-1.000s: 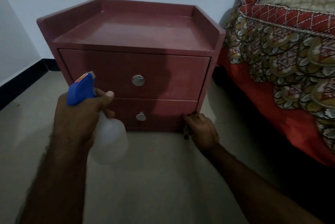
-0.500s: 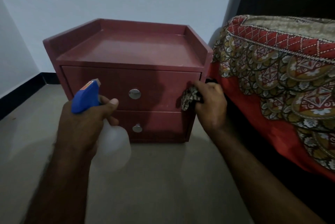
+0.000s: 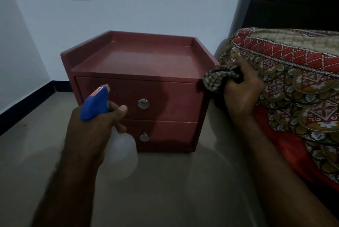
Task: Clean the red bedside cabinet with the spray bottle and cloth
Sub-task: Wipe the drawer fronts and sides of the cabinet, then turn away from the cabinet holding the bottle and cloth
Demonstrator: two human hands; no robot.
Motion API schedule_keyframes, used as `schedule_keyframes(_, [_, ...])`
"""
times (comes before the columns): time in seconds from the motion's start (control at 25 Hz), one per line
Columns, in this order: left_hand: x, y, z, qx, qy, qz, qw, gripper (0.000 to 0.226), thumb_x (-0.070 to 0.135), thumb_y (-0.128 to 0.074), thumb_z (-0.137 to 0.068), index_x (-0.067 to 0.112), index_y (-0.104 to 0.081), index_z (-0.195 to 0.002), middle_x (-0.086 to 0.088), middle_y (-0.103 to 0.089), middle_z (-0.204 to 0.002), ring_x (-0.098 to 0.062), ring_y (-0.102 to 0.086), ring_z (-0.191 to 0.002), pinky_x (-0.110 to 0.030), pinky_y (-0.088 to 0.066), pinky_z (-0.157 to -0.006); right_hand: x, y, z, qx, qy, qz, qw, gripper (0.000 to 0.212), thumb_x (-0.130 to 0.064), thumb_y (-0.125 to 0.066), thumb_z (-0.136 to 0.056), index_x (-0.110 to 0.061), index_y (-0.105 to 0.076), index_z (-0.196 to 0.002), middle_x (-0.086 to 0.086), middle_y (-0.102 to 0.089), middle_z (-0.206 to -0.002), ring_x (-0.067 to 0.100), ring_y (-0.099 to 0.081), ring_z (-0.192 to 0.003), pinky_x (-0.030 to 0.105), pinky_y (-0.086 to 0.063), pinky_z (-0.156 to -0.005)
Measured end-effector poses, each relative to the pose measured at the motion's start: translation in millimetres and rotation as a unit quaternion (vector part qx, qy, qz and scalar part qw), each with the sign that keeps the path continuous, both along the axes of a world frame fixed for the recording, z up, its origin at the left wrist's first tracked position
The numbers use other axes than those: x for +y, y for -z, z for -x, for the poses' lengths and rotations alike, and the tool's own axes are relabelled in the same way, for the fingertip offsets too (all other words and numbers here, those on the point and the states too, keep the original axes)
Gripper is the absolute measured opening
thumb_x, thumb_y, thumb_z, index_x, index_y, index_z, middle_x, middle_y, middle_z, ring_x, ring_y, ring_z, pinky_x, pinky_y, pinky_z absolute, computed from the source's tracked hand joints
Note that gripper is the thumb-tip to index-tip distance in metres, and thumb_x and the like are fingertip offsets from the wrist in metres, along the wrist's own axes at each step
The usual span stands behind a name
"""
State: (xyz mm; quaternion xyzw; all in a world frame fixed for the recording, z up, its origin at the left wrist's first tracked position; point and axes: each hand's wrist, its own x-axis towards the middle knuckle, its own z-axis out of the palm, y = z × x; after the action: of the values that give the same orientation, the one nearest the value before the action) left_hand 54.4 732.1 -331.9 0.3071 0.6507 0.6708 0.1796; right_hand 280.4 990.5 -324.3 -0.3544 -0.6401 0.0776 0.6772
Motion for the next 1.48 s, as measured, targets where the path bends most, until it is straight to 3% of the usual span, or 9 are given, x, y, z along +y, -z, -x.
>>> schedule_keyframes(0.16, [1.7, 1.0, -1.7, 0.0, 0.006, 0.007, 1.0, 0.012, 0.019, -0.077, -0.085, 0.024, -0.068, -0.079, 0.0, -0.069, -0.061, -0.016, -0.07, -0.059, -0.043, -0.053, -0.083, 2.1, -24.3, 2.3, 0.08, -0.04, 0.005, 0.996, 0.046, 0.002, -0.064, -0.083, -0.021, -0.072, -0.123, -0.025, -0.07, -0.105, -0.001, -0.067, -0.102, 0.038, -0.061, -0.088])
schedule_keyframes(0.36, [3.8, -0.6, -2.7, 0.024, 0.026, 0.002, 0.999, 0.009, 0.021, -0.076, -0.085, 0.016, -0.068, -0.087, -0.005, -0.07, -0.065, -0.018, -0.071, -0.061, -0.034, -0.048, -0.072, -17.3, -32.4, 17.8, 0.189, -0.099, 0.089, 0.973, 0.064, 0.003, -0.071, -0.077, -0.018, -0.062, -0.136, -0.021, -0.069, -0.112, -0.003, -0.068, -0.106, 0.026, -0.061, -0.086])
schedule_keyframes(0.56, [5.7, -9.4, 0.7, 0.054, 0.044, -0.023, 0.997, 0.013, 0.022, -0.076, -0.084, 0.034, -0.072, -0.085, -0.005, -0.07, -0.066, -0.021, -0.072, -0.062, -0.027, -0.043, -0.073, -47.7, -15.4, 43.2, 0.34, -0.263, 0.274, 0.86, 0.074, 0.006, -0.069, -0.066, -0.02, -0.061, -0.136, 0.01, -0.072, -0.119, 0.028, -0.074, -0.104, 0.042, -0.064, -0.079])
schedule_keyframes(0.64, [10.0, -15.4, 3.0, 0.068, 0.051, -0.024, 0.996, 0.027, 0.022, -0.076, -0.085, 0.048, -0.07, -0.08, -0.007, -0.07, -0.066, -0.022, -0.072, -0.064, -0.026, -0.042, -0.074, -54.2, -18.8, 50.7, 0.342, -0.302, 0.287, 0.842, 0.055, 0.012, -0.064, -0.074, -0.013, -0.068, -0.123, 0.017, -0.076, -0.106, 0.034, -0.076, -0.097, 0.037, -0.062, -0.071])
schedule_keyframes(0.76, [19.1, -24.0, 9.0, 0.07, 0.054, -0.031, 0.996, 0.006, 0.025, -0.075, -0.085, 0.028, -0.07, -0.085, -0.009, -0.07, -0.064, -0.018, -0.072, -0.065, -0.025, -0.04, -0.075, -59.5, -30.2, 56.7, 0.324, -0.336, 0.285, 0.837, 0.036, 0.016, -0.059, -0.082, -0.006, -0.073, -0.106, 0.016, -0.078, -0.093, 0.032, -0.077, -0.086, 0.033, -0.06, -0.065])
schedule_keyframes(0.92, [32.5, -36.9, 23.6, 0.08, 0.042, -0.031, 0.995, 0.008, 0.026, -0.075, -0.086, 0.022, -0.068, -0.084, -0.009, -0.07, -0.064, -0.014, -0.071, -0.064, -0.03, -0.044, -0.076, -53.2, -47.0, 69.0, 0.336, -0.339, 0.305, 0.824, 0.024, 0.013, -0.058, -0.09, -0.001, -0.074, -0.1, 0.014, -0.079, -0.089, 0.028, -0.078, -0.08, 0.03, -0.06, -0.061])
schedule_keyframes(1.16, [49.5, -98.2, 45.5, 0.073, 0.045, -0.03, 0.996, 0.01, 0.027, -0.076, -0.085, 0.034, -0.069, -0.081, -0.01, -0.068, -0.065, -0.019, -0.072, -0.068, -0.034, -0.046, -0.083, -31.2, -83.2, 85.0, 0.295, -0.288, 0.378, 0.829, 0.028, 0.003, -0.058, -0.098, -0.012, -0.074, -0.115, 0.009, -0.079, -0.1, 0.027, -0.078, -0.092, 0.038, -0.063, -0.073])
schedule_keyframes(1.36, [61.1, -214.0, 68.7, 0.091, 0.027, -0.031, 0.995, 0.008, 0.032, -0.077, -0.081, 0.03, -0.07, -0.077, -0.008, -0.068, -0.063, -0.023, -0.072, -0.069, -0.041, -0.049, -0.088, -22.3, -172.2, 96.8, 0.249, -0.319, 0.375, 0.834, 0.054, 0.005, -0.06, -0.095, -0.046, -0.074, -0.107, -0.008, -0.079, -0.099, 0.018, -0.078, -0.092, 0.036, -0.064, -0.071])
schedule_keyframes(1.48, [62.6, -300.6, 74.7, 0.078, 0.025, -0.039, 0.996, 0.007, 0.033, -0.078, -0.075, 0.035, -0.072, -0.079, -0.009, -0.068, -0.062, -0.027, -0.071, -0.065, -0.043, -0.051, -0.088, -28.1, -242.7, 105.0, 0.228, -0.321, 0.39, 0.832, 0.064, 0.011, -0.059, -0.092, -0.05, -0.075, -0.105, -0.004, -0.08, -0.098, 0.024, -0.078, -0.088, 0.04, -0.063, -0.068])
